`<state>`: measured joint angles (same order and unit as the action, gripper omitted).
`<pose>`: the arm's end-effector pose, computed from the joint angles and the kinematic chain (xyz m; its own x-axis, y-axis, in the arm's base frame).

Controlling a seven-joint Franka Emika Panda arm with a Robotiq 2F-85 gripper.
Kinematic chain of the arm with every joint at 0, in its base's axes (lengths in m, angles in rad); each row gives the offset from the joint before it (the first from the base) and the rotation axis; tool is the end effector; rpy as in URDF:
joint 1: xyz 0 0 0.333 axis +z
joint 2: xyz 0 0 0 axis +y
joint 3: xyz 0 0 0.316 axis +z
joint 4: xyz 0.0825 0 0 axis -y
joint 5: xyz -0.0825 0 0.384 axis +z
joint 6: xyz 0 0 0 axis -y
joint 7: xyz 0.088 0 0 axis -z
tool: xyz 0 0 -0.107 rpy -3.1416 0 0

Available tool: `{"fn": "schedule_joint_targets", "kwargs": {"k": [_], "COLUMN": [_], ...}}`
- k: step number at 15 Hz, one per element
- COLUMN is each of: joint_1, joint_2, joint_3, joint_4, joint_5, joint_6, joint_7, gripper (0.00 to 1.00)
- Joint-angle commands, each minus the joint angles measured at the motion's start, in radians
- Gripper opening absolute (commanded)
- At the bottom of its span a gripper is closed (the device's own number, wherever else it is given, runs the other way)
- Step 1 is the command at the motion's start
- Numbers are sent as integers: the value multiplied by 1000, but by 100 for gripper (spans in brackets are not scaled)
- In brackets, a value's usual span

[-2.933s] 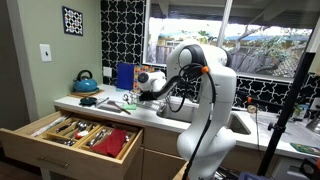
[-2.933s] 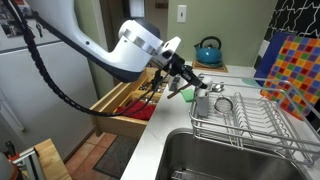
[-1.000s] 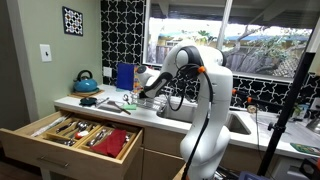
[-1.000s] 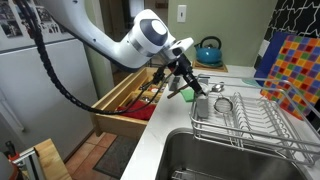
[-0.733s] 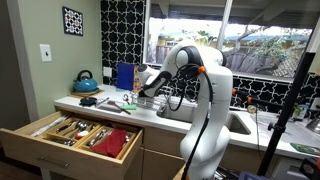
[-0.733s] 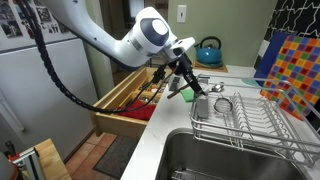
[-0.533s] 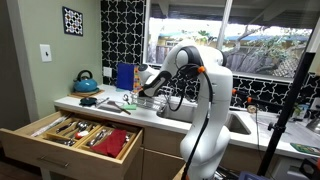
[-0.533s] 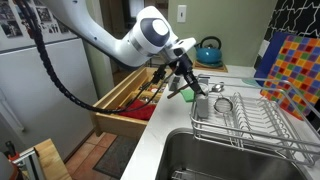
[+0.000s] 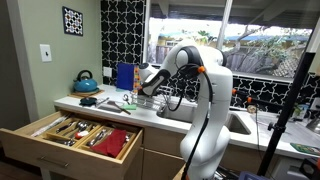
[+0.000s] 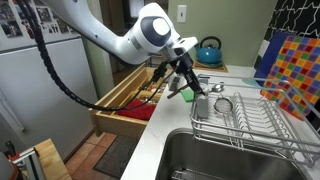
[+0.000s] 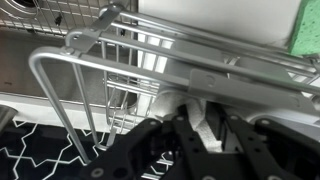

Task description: Pick up the white sponge and put it in the right utensil drying holder in the dishes drying rack

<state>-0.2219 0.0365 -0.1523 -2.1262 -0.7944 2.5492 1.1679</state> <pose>0.5419 -0.2020 0.4310 0.4786 -0.6274 0.6142 -0.8285 -0.5544 0.0792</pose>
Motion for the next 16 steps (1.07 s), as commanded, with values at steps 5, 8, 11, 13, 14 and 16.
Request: {"fn": "schedule_joint_targets", "kwargs": {"k": [5, 8, 11, 13, 14, 16], "joint_1": [10, 10, 10, 10, 9, 9], "joint_2": [-10, -15, -12, -14, -14, -11], "joint_3": [-25, -25, -26, -27, -28, -30], "joint_4": [-1, 1, 3, 6, 7, 11], "joint_5": [76, 90, 97, 97, 106, 104], "joint_6": [20, 28, 30, 27, 26, 40], "joint_7": [-35, -41, -41, -39, -45, -34], "gripper": [81, 100, 100, 100, 100, 75]}}
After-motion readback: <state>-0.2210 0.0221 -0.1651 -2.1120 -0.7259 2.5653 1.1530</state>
